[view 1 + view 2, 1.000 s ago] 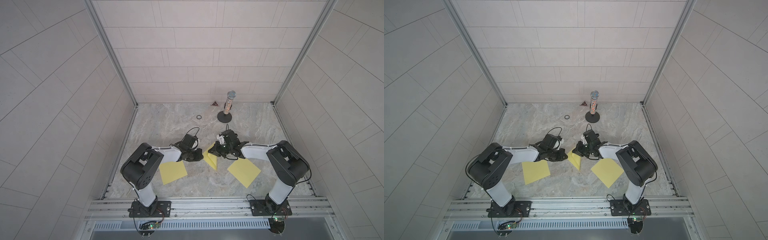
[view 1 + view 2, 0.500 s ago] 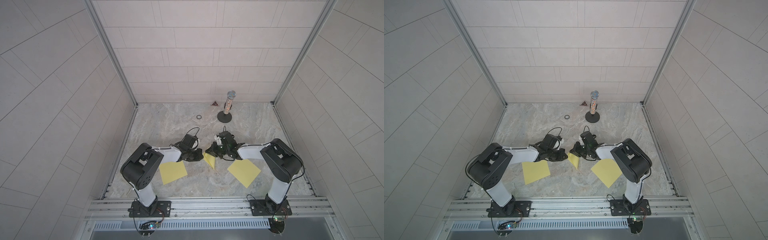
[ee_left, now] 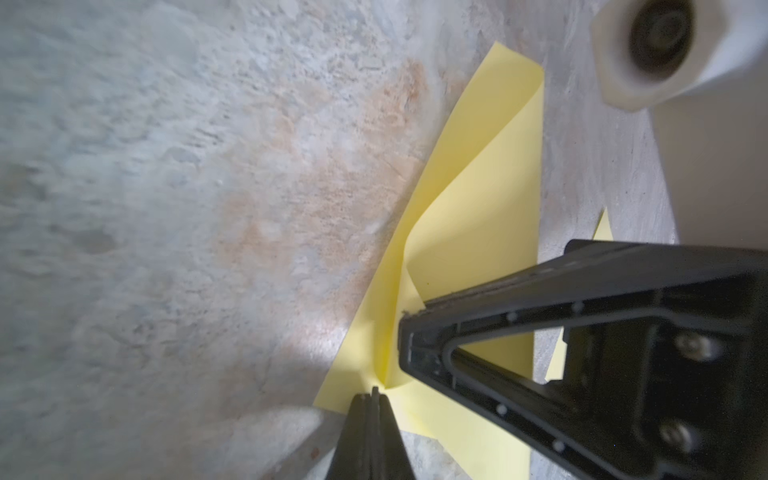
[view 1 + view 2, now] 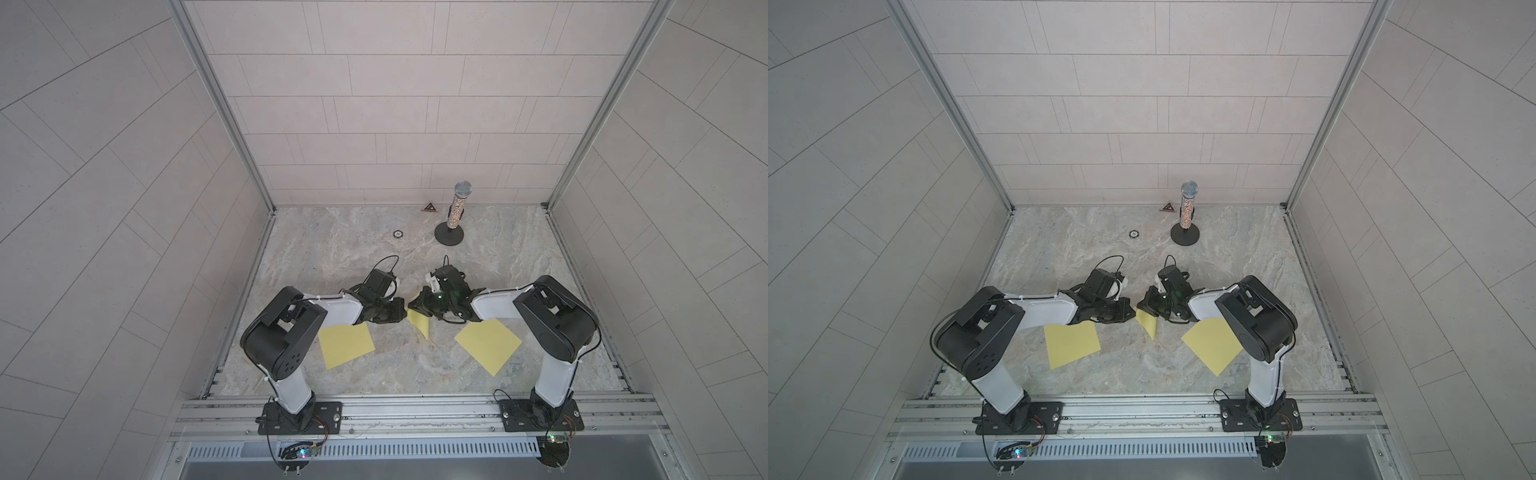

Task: Fold the square paper diagonally
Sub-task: Fold the paper at the center of the board.

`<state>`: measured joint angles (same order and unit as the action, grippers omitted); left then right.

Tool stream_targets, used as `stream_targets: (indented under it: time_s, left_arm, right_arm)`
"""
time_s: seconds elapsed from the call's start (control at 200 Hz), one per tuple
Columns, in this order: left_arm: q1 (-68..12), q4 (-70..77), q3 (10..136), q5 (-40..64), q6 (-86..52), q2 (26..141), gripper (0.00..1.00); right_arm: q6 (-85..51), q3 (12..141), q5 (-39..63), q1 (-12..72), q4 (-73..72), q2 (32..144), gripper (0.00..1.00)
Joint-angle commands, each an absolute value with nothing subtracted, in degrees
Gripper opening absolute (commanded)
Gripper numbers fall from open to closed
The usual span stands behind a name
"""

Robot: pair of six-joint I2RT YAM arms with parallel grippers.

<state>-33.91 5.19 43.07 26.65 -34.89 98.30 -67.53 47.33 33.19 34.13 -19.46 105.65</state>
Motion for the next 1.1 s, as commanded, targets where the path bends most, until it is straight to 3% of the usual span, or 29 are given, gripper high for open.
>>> stream_targets:
  time_s: [0.0, 0.66, 0.906, 1.096]
  left_arm:
    - [-34.23, 0.52, 40.97, 23.55, -34.1, 98.79, 0.0]
    - [-33.26, -0.98, 42.51, 24.22, -35.64, 93.67, 0.0]
    - [-31.47, 10.03, 42.14, 33.99, -42.95, 97.73, 0.0]
    - [-31.27, 7.47, 42.88, 31.89, -41.84, 97.89, 0.0]
  right_arm:
    - [-66.03, 46.81, 31.57, 34.66, -16.95, 105.94, 0.0]
    - [-61.73, 47.73, 29.36, 35.24, -9.13, 106.07, 0.0]
    - [-61.59, 47.46, 29.54, 35.24, -8.88, 105.47, 0.0]
    - [-61.73, 47.27, 29.53, 35.25, -8.68, 105.28, 0.0]
